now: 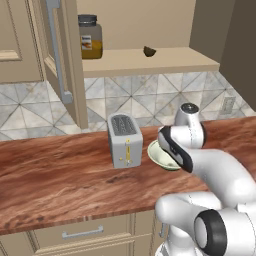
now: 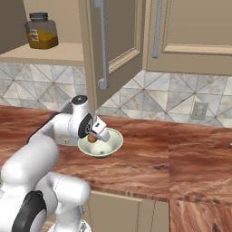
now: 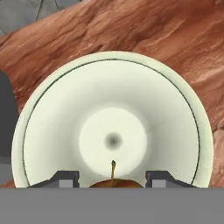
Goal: Open the cabinet. Pick the kiwi and apple from the cabinet and place them into the bowl. Then close the cabinet.
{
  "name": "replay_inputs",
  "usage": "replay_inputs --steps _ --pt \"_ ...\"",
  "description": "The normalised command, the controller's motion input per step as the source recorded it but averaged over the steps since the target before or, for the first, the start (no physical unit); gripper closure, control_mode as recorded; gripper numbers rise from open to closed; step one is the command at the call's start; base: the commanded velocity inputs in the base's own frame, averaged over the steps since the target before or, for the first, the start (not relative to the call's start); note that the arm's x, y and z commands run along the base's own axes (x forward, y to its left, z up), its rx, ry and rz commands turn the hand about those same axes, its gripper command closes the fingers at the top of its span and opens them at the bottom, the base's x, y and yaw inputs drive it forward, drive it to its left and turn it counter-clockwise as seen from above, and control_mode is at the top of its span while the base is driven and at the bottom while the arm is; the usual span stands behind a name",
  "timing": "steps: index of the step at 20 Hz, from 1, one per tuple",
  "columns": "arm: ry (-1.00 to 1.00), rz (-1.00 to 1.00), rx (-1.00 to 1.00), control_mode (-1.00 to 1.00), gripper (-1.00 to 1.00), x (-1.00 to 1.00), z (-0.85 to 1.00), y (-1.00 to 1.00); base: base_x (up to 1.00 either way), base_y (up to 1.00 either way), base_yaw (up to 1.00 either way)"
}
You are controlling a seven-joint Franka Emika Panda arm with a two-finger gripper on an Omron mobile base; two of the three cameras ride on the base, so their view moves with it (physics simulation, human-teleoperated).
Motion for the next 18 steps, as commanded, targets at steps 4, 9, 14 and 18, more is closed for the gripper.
replay_inputs --steps 4,9,14,18 --pt "0.0 0.0 0.0 -1.0 1.0 0.27 -0.27 -0.09 0.0 0.0 0.0" --pt "-0.01 0.0 -0.01 -1.0 -1.0 0.12 -0.17 -0.02 0.0 0.0 0.0" --pt "0.0 0.0 0.0 -1.0 -1.0 0.0 0.0 0.0 0.0 0.0 0.0" --pt "0.0 -0.01 0.0 -1.0 -1.0 0.0 0.3 0.0 0.0 0.0 0.0"
